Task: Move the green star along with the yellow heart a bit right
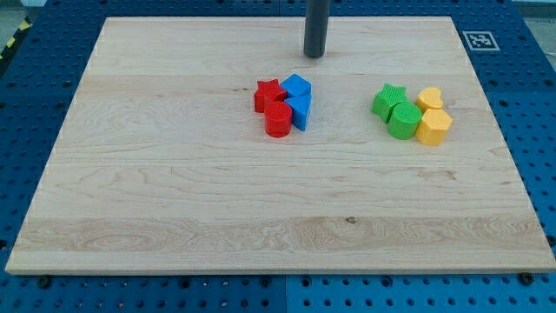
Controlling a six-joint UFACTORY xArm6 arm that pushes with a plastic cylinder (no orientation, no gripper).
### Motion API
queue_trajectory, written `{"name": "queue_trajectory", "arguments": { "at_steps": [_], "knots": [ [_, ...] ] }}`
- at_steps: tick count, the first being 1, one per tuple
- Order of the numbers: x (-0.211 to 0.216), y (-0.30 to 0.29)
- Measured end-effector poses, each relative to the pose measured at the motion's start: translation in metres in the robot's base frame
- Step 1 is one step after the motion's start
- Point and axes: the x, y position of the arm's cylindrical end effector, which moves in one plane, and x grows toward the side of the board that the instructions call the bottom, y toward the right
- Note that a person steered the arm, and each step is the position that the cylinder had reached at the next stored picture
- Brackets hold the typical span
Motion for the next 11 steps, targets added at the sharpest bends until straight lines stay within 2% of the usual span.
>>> {"name": "queue_trajectory", "arguments": {
  "at_steps": [1,3,5,6,7,11],
  "knots": [
    [-0.015,0.004],
    [-0.003,0.004],
    [0.106,0.004],
    [0.133,0.004],
    [0.133,0.005],
    [0.134,0.110]
  ]
}}
